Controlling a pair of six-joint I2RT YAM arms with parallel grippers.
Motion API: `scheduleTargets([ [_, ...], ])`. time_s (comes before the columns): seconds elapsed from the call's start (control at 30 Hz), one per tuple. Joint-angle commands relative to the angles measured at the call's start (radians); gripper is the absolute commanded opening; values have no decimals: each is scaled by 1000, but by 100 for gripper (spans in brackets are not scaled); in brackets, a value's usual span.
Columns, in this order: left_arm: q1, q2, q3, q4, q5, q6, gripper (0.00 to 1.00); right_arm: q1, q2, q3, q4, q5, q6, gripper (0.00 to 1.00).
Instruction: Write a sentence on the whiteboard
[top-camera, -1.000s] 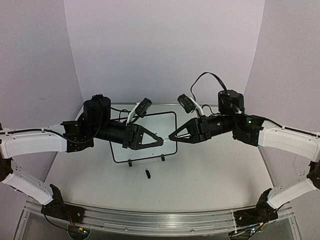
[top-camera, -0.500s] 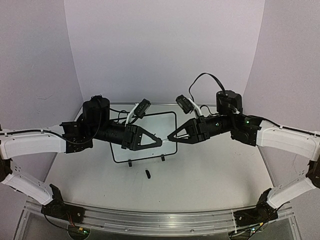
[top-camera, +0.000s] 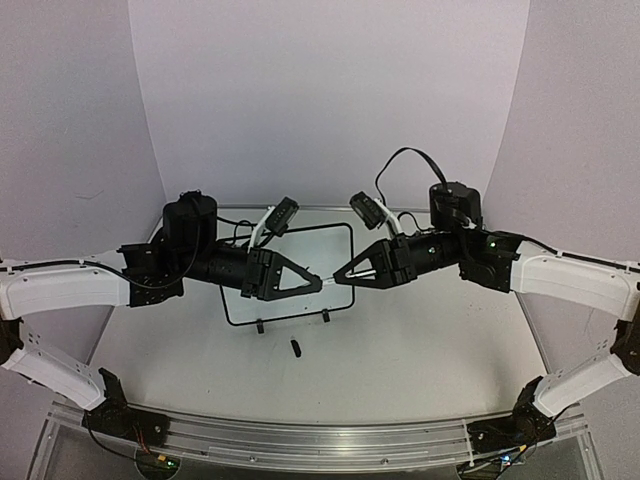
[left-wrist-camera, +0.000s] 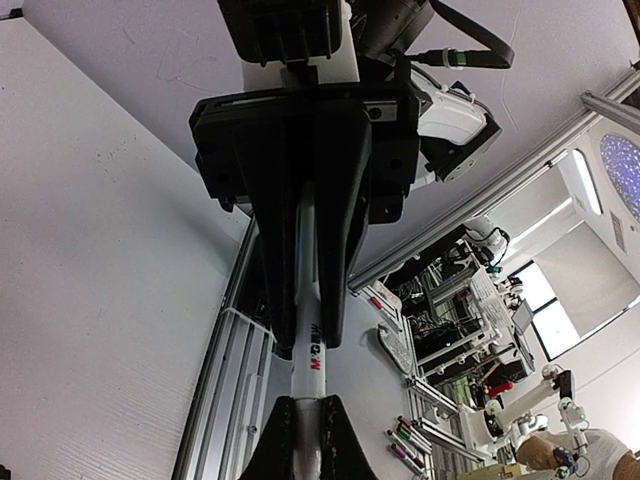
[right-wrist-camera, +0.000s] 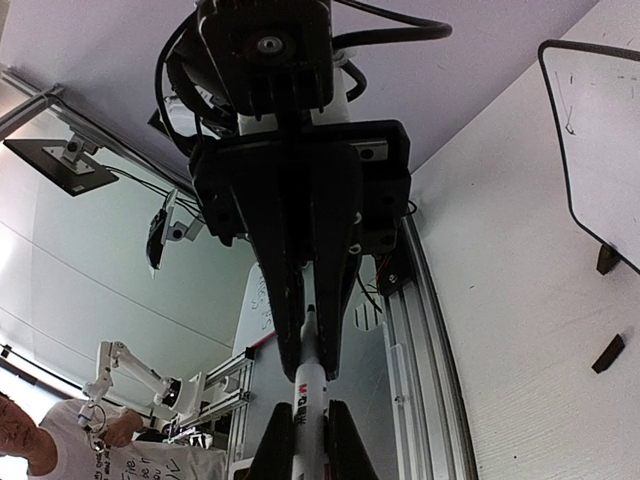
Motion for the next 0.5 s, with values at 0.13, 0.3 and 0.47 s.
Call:
scheduleTargets([
  [0.13,24,-75,33,-63,-107,54,55,34,-37,-5,8,162,-39,0],
  [0.3,71,-175,132,-415,-236,215,91,33,-110,-32,-76,367,-103,0],
  [0.47,165,-217,229,-737,-331,364,94,61,-146,-56,-134,575,-164,0],
])
